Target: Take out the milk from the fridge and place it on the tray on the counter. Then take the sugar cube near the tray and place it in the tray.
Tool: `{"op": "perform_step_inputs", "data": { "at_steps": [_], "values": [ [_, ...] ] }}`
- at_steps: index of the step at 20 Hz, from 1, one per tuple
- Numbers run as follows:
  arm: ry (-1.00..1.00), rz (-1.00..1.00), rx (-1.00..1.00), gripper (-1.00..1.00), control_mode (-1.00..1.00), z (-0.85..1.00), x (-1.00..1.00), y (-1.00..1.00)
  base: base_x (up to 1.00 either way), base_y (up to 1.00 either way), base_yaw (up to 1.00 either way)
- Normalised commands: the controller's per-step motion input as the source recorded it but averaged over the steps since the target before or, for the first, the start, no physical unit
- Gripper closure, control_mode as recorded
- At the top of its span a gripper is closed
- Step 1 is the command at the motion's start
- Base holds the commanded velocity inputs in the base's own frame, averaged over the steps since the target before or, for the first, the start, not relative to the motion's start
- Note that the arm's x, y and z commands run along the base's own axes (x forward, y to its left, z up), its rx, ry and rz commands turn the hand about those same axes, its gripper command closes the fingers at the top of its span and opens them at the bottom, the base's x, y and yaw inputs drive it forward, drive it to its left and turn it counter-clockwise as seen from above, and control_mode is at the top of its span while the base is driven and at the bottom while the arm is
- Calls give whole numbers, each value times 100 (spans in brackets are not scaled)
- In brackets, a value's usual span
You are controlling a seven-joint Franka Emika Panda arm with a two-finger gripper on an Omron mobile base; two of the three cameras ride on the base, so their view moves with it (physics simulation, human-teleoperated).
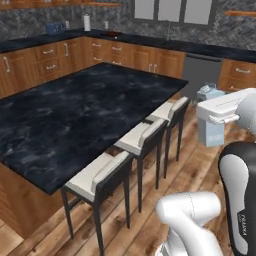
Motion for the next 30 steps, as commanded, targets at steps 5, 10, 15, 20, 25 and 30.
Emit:
{"op": "perform_step_inputs", "data": {
  "at_steps": [5, 10, 15, 20, 25, 30],
  "values": [
    [0, 0, 0, 100, 100, 0, 0, 0, 2, -100, -8],
    [0, 0, 0, 100, 100, 0, 0, 0, 42, -100, -11],
    [0, 0, 0, 100, 100, 0, 0, 0, 96, -100, 0],
    [0, 0, 0, 100, 100, 0, 0, 0, 100, -100, 8],
    [0, 0, 0, 100, 100, 0, 0, 0, 100, -100, 9],
    [0, 0, 0, 100, 100, 0, 0, 0, 100, -100, 24]
  ]
}}
